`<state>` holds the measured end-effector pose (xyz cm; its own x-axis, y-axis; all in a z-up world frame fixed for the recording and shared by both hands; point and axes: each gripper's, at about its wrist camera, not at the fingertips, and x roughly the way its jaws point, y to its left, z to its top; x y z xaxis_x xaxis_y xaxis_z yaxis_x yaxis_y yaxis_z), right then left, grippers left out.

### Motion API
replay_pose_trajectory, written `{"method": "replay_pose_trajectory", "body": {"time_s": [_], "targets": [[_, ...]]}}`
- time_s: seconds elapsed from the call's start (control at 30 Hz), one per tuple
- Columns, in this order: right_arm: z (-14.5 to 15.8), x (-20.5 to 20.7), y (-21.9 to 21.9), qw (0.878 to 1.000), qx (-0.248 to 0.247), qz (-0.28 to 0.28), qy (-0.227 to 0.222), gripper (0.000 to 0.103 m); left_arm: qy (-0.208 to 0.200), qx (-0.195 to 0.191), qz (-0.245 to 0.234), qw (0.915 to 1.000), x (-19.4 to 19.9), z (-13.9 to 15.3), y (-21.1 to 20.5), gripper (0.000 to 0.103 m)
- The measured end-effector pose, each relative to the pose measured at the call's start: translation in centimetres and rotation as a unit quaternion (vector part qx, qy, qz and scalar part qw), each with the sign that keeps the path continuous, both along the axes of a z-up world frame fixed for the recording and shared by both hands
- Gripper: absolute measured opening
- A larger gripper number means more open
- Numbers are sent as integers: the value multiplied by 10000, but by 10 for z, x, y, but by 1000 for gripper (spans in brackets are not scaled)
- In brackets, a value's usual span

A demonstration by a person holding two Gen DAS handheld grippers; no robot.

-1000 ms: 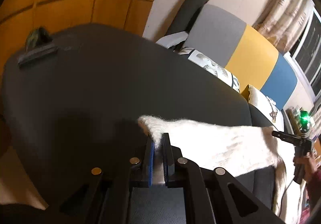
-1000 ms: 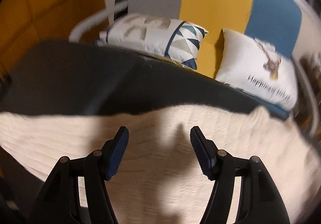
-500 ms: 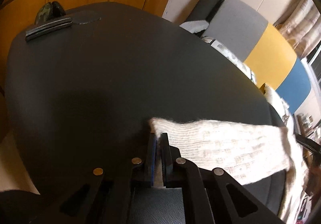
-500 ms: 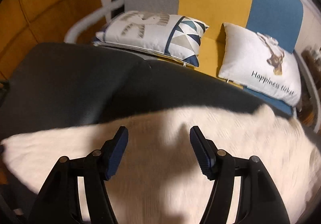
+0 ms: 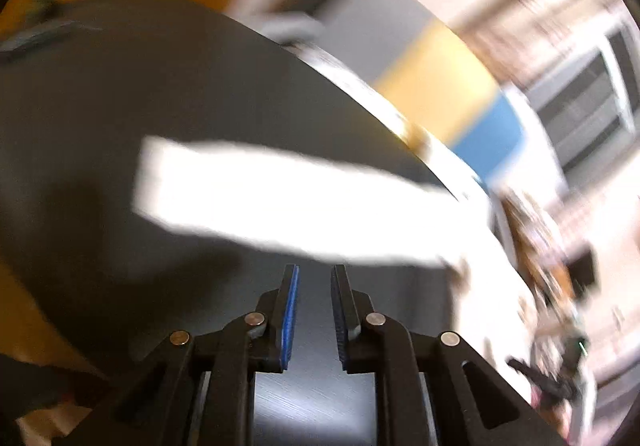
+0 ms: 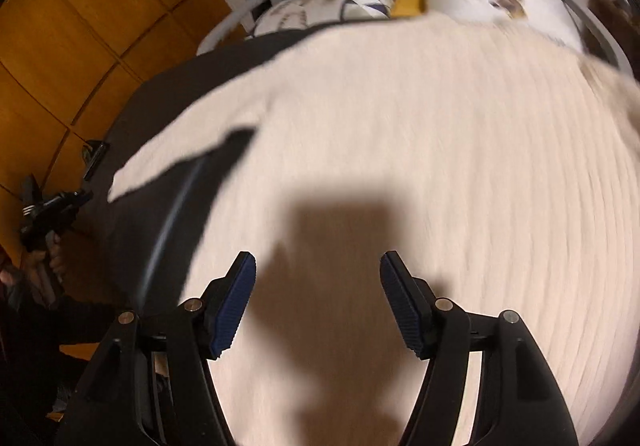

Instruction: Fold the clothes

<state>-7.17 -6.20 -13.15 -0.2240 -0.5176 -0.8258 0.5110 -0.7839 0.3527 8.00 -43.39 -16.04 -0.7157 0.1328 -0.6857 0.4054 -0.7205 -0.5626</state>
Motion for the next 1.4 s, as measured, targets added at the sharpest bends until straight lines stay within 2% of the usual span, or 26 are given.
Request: {"method": "replay_pose_trajectory", "body": {"time_s": [0.07,0.2,0.27,0.33,0.53,0.77,0.8,0.87,0.9,1.0,1.07,1.17,1.27,1.4], "targets": [[1,17,18,9997,-81,-214,21,68,43,247,-781,9966,-20,-5,51,15],[-2,28,38,9992,-48,-381,50,68,-218,31,-1667,9858,-55,-12,136,15],[-3,31,45,9991,40,-417,79,68,-362,20,-2004,9790,-70,-18,164,16],[-5,34,53,9988,129,-453,108,68,-507,-16,-2030,9779,-73,-22,178,16],[-9,42,75,9975,395,-560,195,68,-819,387,-2034,9749,-89,-43,173,18],[-30,43,91,9954,511,-810,-22,68,-870,708,-2212,9688,-94,-53,196,19],[-33,42,90,9952,543,-815,-61,68,-840,661,-2239,9687,-92,-51,199,16],[-35,42,88,9954,505,-809,-113,68,-816,327,-2213,9712,-94,-47,203,5],[-36,42,86,9955,482,-805,-137,68,-779,216,-2165,9729,-94,-42,201,4],[-35,48,91,9963,107,-796,-296,70,-419,61,-1850,9818,-86,-16,178,4],[-34,52,95,9959,-154,-790,-405,70,-366,5,-1727,9843,-81,-7,163,4],[-33,59,101,9939,-545,-779,-567,70,-517,50,-1766,9829,-75,-12,158,5],[-32,65,140,9854,-909,-1342,-515,70,-654,174,-1747,9823,-73,-23,160,5],[-32,75,202,9653,-1303,-2230,-377,70,-836,340,-1720,9809,-69,-37,163,6]]}}
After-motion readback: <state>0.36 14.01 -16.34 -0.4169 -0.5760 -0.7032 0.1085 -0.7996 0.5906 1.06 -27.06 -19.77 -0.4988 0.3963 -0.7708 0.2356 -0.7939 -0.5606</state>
